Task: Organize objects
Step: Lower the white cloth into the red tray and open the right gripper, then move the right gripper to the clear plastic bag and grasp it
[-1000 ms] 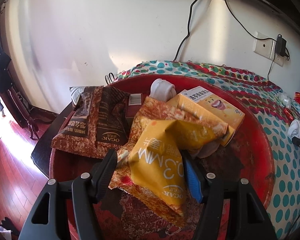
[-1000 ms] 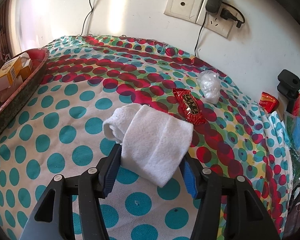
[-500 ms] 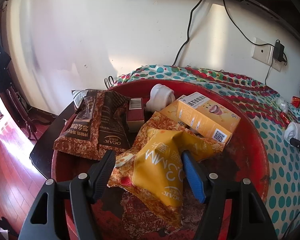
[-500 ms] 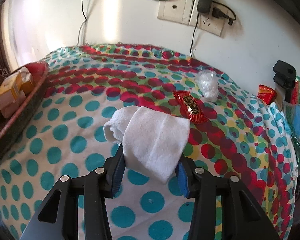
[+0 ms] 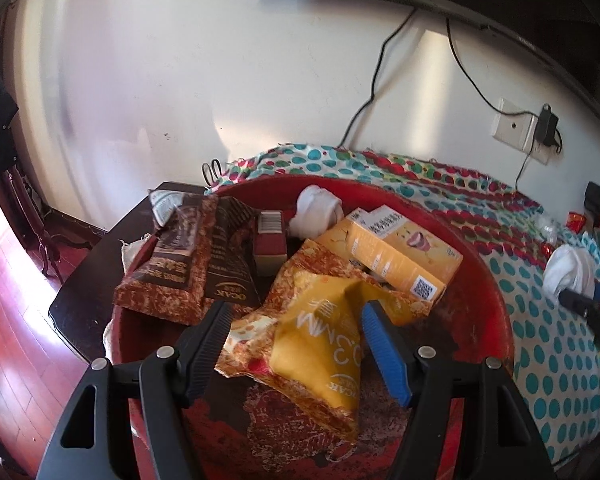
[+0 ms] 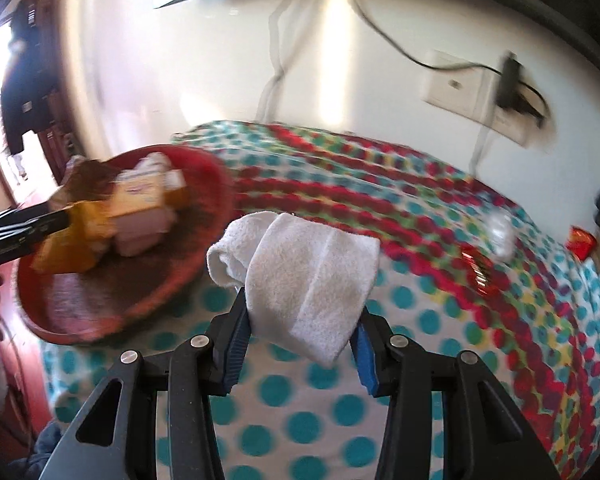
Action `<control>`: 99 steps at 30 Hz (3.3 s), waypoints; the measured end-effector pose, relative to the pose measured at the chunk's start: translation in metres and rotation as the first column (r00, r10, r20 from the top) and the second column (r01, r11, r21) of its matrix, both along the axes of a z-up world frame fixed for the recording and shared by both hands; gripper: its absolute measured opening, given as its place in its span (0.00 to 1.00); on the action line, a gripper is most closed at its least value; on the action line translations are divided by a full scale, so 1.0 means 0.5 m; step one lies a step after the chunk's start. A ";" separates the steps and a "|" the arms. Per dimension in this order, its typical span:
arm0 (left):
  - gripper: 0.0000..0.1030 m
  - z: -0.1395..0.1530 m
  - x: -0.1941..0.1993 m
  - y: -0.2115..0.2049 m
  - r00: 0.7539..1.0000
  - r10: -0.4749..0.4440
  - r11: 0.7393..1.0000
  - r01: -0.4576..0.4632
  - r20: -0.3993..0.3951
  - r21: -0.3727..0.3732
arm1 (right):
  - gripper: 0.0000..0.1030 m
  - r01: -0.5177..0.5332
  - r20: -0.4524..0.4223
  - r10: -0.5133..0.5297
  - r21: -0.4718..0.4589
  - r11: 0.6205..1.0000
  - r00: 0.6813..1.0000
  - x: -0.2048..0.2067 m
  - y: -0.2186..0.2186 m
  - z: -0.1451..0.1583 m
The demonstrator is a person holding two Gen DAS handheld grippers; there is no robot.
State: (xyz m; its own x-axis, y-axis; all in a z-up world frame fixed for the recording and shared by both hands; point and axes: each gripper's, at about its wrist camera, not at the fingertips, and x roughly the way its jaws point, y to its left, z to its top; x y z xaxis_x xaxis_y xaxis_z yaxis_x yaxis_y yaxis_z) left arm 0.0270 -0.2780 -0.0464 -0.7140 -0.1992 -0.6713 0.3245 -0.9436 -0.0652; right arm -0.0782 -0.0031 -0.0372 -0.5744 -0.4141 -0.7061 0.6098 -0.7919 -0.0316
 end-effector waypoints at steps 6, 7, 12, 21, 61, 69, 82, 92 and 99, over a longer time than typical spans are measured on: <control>0.68 0.011 0.010 -0.019 0.999 0.022 1.000 -0.022 -0.030 0.020 | 0.41 -0.118 0.020 0.119 -0.015 0.993 0.993 0.051 -0.092 0.017; 0.68 0.012 0.010 -0.021 0.999 0.030 0.999 -0.029 -0.031 0.020 | 0.41 -0.137 0.025 0.137 -0.011 0.991 0.990 0.057 -0.108 0.016; 0.68 0.023 0.020 -0.036 0.996 0.061 0.998 -0.060 -0.059 0.019 | 0.41 -0.207 0.042 0.206 0.010 0.978 0.978 0.086 -0.180 0.002; 0.68 0.023 0.031 -0.074 0.989 0.127 0.991 -0.123 -0.070 0.059 | 0.41 -0.260 0.078 0.254 0.088 0.962 0.964 0.095 -0.287 -0.040; 0.68 -0.005 0.014 -0.051 0.994 0.099 0.995 -0.098 -0.038 0.019 | 0.73 -0.031 0.026 0.033 -0.104 0.994 0.999 -0.001 -0.044 0.035; 0.68 -0.007 0.015 -0.048 0.993 0.104 0.994 -0.103 -0.055 0.019 | 0.73 0.231 -0.009 -0.231 -0.046 0.972 0.973 -0.162 0.129 0.014; 0.69 -0.009 0.016 -0.035 0.991 0.114 0.993 -0.116 -0.073 -0.028 | 0.65 0.396 0.011 -0.396 -0.002 0.918 0.918 -0.372 0.244 -0.043; 0.69 -0.003 0.015 -0.012 0.992 0.108 0.991 -0.112 -0.069 -0.070 | 0.60 0.405 0.046 -0.406 0.026 0.914 0.913 -0.457 0.241 -0.089; 0.69 0.045 0.021 0.036 0.989 0.082 0.987 -0.098 -0.123 -0.130 | 0.37 0.387 0.109 -0.388 0.032 0.922 0.915 -0.487 0.249 -0.116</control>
